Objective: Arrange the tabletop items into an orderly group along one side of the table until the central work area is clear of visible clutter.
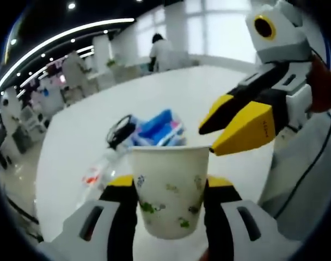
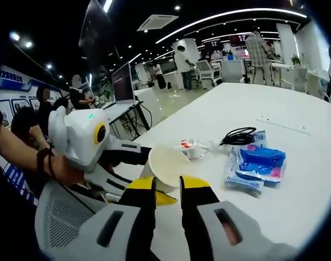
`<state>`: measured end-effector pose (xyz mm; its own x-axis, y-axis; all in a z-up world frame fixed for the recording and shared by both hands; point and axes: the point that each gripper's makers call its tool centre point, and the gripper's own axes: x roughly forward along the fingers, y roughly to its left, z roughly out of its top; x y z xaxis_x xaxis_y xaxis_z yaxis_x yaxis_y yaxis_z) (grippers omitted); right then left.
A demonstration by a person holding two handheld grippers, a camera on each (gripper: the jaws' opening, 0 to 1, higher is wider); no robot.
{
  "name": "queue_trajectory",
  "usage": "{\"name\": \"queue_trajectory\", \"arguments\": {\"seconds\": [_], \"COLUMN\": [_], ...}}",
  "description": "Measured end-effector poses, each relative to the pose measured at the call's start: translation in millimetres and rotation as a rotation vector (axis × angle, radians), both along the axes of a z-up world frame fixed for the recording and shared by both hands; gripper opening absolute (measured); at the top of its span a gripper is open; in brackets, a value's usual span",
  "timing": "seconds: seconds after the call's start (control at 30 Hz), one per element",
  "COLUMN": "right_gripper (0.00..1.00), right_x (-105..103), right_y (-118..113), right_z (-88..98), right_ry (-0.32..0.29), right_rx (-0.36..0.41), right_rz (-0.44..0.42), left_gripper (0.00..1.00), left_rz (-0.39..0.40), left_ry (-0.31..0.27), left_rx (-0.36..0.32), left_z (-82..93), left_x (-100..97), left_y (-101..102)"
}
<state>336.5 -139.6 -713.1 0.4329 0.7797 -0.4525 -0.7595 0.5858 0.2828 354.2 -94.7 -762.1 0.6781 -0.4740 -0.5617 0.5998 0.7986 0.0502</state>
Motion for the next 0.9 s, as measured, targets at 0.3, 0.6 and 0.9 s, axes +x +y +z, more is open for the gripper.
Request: {"name": "queue_trajectory", "arguments": {"seconds": [0.3, 0.6, 0.9], "right_gripper": [0.16, 0.17, 0.18], "right_x": [-4, -4, -7], "right_y": [11, 29, 6], "right_z": [4.3, 8.6, 8.7], "right_ry": [-0.006, -0.023, -0.026], "right_rx": [0.013, 0.010, 0.005], "right_rz": [0.029, 0.073, 0.035], "left_gripper": [0.44, 0.44, 0.44], "left_rz": [0.001, 0.008, 0.134], "left_ry": [0.003, 0.005, -0.041], "left_rx": [0.010, 0.004, -0.022], "left_z": [-3.9, -4.6, 6.2], "left_x": [-4.9, -7.6, 5.3], "left_y": [6, 8, 42]}}
